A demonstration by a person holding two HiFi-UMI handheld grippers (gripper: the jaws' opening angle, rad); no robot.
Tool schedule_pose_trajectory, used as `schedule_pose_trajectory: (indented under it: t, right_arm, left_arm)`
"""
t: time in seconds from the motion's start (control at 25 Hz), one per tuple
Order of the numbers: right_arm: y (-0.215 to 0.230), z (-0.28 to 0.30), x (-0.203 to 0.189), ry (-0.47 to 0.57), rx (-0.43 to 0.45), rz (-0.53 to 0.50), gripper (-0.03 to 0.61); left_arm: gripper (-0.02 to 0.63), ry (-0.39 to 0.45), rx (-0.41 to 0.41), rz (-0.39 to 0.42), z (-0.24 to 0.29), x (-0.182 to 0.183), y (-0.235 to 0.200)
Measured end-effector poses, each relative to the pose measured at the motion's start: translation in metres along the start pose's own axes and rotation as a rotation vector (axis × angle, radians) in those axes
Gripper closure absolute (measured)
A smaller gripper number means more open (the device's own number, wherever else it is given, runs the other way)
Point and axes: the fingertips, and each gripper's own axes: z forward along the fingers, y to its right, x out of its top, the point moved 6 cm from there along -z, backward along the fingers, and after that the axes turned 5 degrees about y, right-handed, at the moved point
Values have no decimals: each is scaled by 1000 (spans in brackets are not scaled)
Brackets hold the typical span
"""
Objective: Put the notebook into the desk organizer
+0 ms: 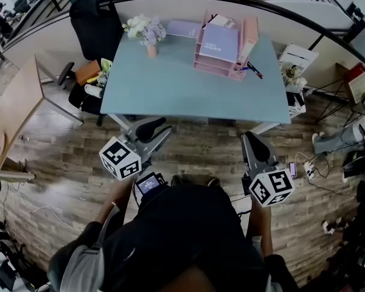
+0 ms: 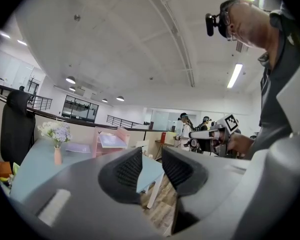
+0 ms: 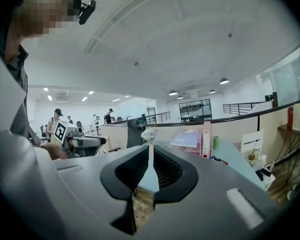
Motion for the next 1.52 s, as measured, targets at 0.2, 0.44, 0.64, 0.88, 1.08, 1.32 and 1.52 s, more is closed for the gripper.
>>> schedule_pose_trajectory:
  t: [0.2,0.44,0.64,0.88,1.08,1.32,1.52]
  right_arm:
    - [-2,1,-1,-6,-11,-6,566]
    - [2,10,-1,-14,11,1,568]
    - [18,26,0,-12,45,7,568]
    - [45,47,5,-19,109,20,568]
    - [83,60,7,-21,147,31,568]
    - [125,81,13,-22,200,33,568]
    - [154,101,16,-29,248,39,568]
  left_arm:
    - [463,2,-11,-5,-2,-3,-2]
    - [462,5,18,-12,-4,-6,-6]
    - [463,2,65,-22,-1,-9,-8]
    - [463,-7,119,-11,22,-7,-9]
    - [462,-15,154,-14,50,-5,-5]
    - [463,-11,207,-9,86,-5,-4]
    - [463,-7,257,-18,111,-8,-6]
